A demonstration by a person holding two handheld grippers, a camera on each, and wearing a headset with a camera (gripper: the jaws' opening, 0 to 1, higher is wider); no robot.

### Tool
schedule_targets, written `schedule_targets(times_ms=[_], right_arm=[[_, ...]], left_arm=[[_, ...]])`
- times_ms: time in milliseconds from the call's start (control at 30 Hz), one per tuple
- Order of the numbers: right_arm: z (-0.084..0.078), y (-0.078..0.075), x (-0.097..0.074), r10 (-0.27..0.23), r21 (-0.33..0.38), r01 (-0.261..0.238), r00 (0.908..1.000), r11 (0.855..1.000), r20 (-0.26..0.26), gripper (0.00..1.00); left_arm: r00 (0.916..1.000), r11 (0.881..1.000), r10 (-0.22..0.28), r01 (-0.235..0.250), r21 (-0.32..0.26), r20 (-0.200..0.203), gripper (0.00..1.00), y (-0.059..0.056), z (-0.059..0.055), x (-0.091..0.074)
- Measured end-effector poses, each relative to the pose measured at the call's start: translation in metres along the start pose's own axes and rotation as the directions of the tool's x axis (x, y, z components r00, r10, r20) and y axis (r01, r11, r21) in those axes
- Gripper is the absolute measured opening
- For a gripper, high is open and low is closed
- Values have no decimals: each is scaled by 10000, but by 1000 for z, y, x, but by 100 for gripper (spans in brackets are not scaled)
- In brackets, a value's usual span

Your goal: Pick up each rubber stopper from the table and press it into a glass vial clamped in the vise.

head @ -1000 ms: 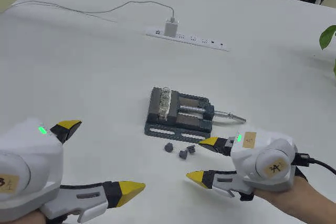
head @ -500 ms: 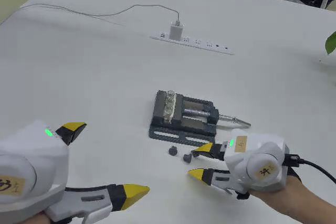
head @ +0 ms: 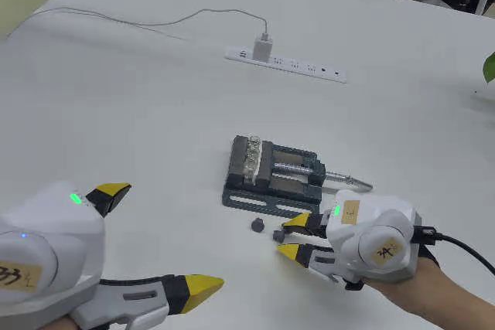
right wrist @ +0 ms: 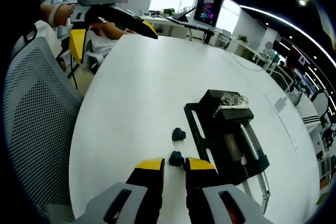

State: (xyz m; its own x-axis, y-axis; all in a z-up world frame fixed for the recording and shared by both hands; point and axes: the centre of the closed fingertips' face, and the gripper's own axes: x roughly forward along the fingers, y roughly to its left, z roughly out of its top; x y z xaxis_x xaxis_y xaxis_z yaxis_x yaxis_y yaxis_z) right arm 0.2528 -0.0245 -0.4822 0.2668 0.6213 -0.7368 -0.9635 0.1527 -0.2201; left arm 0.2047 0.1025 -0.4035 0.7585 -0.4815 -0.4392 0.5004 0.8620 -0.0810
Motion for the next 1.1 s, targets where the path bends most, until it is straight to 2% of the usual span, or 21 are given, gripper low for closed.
schedule_targets(times_ms=[433, 633, 867, 1100], right_arm=[[-1, 0, 2, -73, -1024, 45, 9996, 9947, -269, 8], [-3, 1, 2, -182, -2043, 70, 9984, 9789, -531, 8], [-3, 0, 2, -234, -2192, 103, 9981, 9756, -571, 7], [0, -1, 0, -222, -1904, 129, 9987, 9816, -463, 7]], left_arm=[[10000, 10000, 34, -34, -85, -2, 99, 0, -2, 0], [10000, 9999, 38, -38, -103, 8, 99, 0, -2, 0], [10000, 10000, 28, -28, -83, 10, 99, 0, -2, 1], [10000, 10000, 51, -51, -86, 2, 99, 1, -3, 0]])
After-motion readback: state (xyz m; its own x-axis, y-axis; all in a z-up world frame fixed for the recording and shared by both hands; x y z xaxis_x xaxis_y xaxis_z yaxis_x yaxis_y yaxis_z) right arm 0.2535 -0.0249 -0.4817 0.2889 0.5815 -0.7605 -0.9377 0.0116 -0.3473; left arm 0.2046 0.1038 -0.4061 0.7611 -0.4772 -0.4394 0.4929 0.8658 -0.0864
